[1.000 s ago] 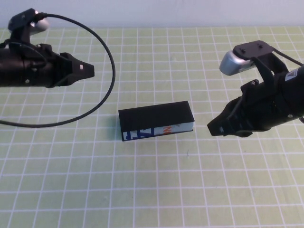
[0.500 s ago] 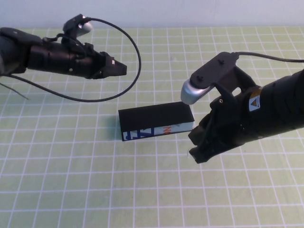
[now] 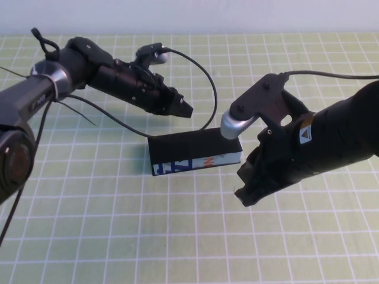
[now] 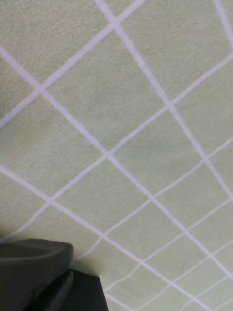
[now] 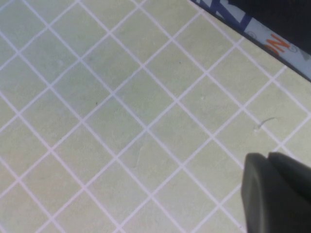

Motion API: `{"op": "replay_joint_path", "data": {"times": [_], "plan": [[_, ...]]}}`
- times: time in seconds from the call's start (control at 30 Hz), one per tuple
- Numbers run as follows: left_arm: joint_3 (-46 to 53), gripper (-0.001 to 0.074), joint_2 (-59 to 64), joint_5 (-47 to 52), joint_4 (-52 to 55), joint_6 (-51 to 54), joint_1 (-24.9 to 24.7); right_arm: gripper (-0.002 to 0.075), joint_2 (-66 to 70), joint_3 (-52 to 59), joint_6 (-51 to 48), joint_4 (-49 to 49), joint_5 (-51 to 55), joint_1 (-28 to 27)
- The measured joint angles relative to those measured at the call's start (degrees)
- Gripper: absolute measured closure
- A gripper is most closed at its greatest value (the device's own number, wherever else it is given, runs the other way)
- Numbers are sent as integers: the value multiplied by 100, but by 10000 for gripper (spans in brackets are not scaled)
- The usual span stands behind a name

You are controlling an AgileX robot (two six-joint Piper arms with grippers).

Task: Take glasses out of glasses case
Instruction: Pick up the glasses from the glasses case

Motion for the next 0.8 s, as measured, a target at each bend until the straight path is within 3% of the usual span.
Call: {"op": "replay_joint_path", "data": {"times": [0.57, 0.67, 0.8], "plan": [[-211, 739, 373, 541, 400, -84, -368, 743, 36, 0, -27, 0, 0, 0], [-238, 739, 373, 535, 400, -84, -368, 743, 39, 0, -439, 0, 0, 0], [-523, 739, 382, 611, 499, -262, -312, 742, 88, 0, -2048, 319, 0, 0]]}}
